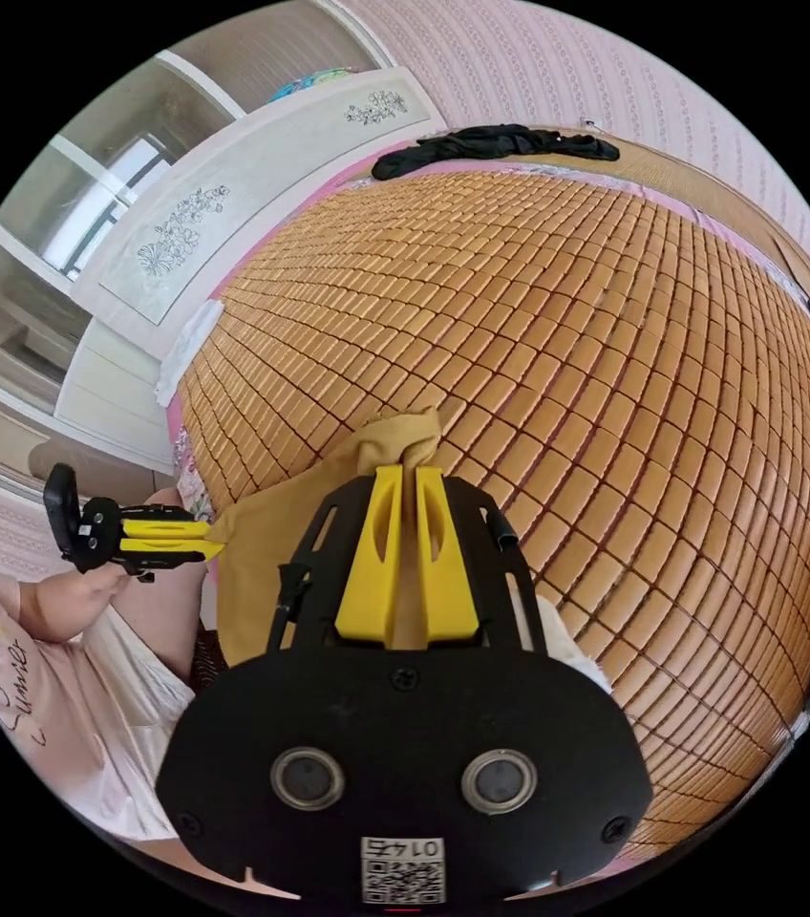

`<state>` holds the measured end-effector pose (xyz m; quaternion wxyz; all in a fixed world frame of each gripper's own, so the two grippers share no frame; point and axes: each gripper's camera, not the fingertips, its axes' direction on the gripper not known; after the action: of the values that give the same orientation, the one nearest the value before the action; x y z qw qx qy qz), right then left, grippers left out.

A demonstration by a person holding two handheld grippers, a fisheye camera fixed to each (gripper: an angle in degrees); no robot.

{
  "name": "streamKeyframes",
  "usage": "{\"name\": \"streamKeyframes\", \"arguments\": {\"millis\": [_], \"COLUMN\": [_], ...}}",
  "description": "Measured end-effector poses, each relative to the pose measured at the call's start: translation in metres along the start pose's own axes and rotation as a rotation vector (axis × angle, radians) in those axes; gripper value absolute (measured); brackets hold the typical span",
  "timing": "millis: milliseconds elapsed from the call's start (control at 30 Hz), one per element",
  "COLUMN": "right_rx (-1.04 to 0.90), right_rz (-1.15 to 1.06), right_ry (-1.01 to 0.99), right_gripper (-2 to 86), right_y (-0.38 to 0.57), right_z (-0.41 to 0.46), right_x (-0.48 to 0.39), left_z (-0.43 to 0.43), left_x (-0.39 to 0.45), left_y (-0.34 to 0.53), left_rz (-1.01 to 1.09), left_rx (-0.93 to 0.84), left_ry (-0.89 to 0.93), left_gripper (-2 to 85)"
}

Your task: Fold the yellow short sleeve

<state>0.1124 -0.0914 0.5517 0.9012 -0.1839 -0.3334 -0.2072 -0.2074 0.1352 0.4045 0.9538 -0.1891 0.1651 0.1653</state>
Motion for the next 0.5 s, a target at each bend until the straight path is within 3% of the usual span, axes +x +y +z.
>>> {"name": "streamKeyframes", "arguments": {"millis": [267, 500], "right_rx": [0.272, 0.380], "right_rz": [-0.008, -0.069], "right_ry": [-0.028, -0.088], "right_gripper": [1.1, 1.2], "right_y": [0.057, 0.055], "right_z": [-0.120, -0.163], "right_x": [-0.060, -0.135], "left_z": [-0.098, -0.188], "left_x": [0.035, 0.033], "left_y": [0.052, 0.116], "left_rz": [0.112, 0.075], "left_rx": [0.134, 0.286], "left_ry": [-0.033, -0.123], "left_gripper": [-0.3, -0.3]}}
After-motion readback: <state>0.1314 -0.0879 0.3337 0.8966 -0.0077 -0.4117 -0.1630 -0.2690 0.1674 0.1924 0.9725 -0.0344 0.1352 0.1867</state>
